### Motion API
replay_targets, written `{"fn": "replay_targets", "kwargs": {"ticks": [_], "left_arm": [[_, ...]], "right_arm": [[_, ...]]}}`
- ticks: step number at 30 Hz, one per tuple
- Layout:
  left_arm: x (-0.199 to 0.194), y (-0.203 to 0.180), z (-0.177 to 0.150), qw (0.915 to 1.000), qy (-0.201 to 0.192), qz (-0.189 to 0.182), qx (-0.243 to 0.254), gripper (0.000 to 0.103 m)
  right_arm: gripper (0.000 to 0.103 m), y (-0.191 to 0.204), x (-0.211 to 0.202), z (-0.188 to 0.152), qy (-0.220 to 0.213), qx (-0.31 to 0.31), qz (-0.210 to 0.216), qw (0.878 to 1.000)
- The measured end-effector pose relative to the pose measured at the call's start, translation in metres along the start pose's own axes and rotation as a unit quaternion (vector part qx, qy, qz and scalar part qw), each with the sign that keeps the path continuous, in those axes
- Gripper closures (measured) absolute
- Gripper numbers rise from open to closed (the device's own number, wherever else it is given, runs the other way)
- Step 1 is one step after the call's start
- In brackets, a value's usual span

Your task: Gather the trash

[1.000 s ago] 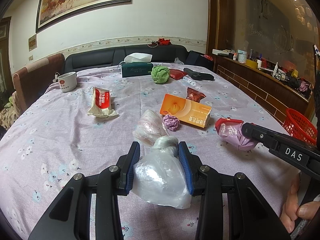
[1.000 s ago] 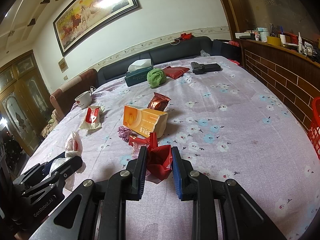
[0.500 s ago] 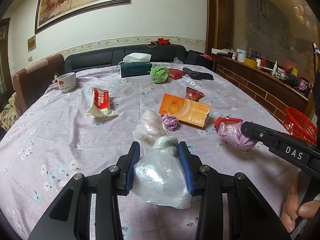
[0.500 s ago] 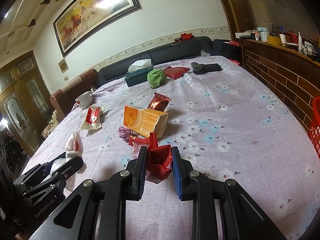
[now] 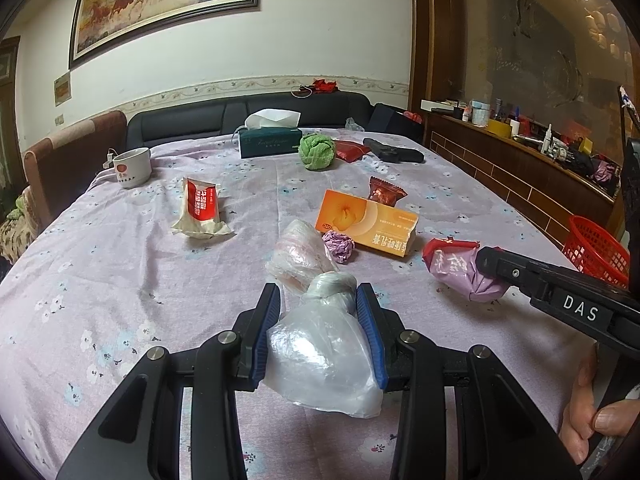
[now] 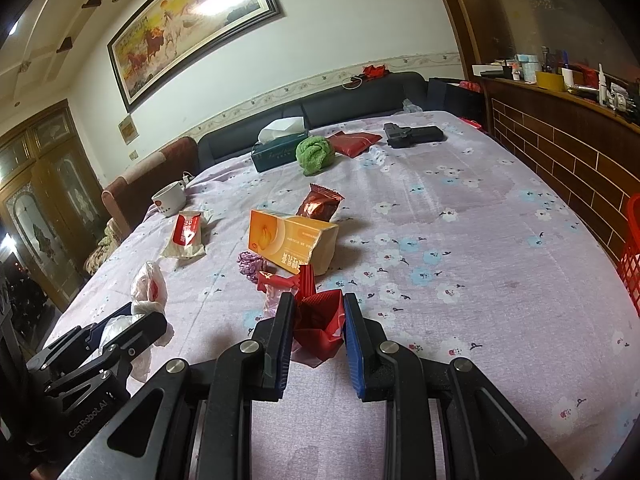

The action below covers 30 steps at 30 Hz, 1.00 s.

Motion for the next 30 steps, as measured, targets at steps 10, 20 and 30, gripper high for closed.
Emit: {"fn": "replay_targets", "kwargs": {"ticks": [10, 20, 30], "left_arm": [[-0.001, 0.000, -0.001, 1.0000, -0.001, 0.000, 0.000, 0.065], [0.000, 0.000, -0.001, 1.0000, -0.001, -0.003, 0.000, 0.065], [0.008, 0.007, -0.002, 0.9979, 0.031, -0.047, -0.030, 0.065]], "right_arm": [[0.078, 0.000, 0.000, 0.000, 0.000, 0.000, 0.000, 1.000], [0.078, -0.001, 0.000, 0.000, 0.000, 0.001, -0.002, 1.000], [0.078, -0.010, -0.008, 0.002, 0.010, 0.028, 0.005, 1.000]]}}
Point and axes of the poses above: each gripper's, at about its wrist camera, not at the fingertips, and x roughly the way its jaws point, y to its left, z to its top, the point moved 3 cm from there along x, roughly the way its jaws point, and after that the axes turned 7 degrees about x, right-handed, at the moved point
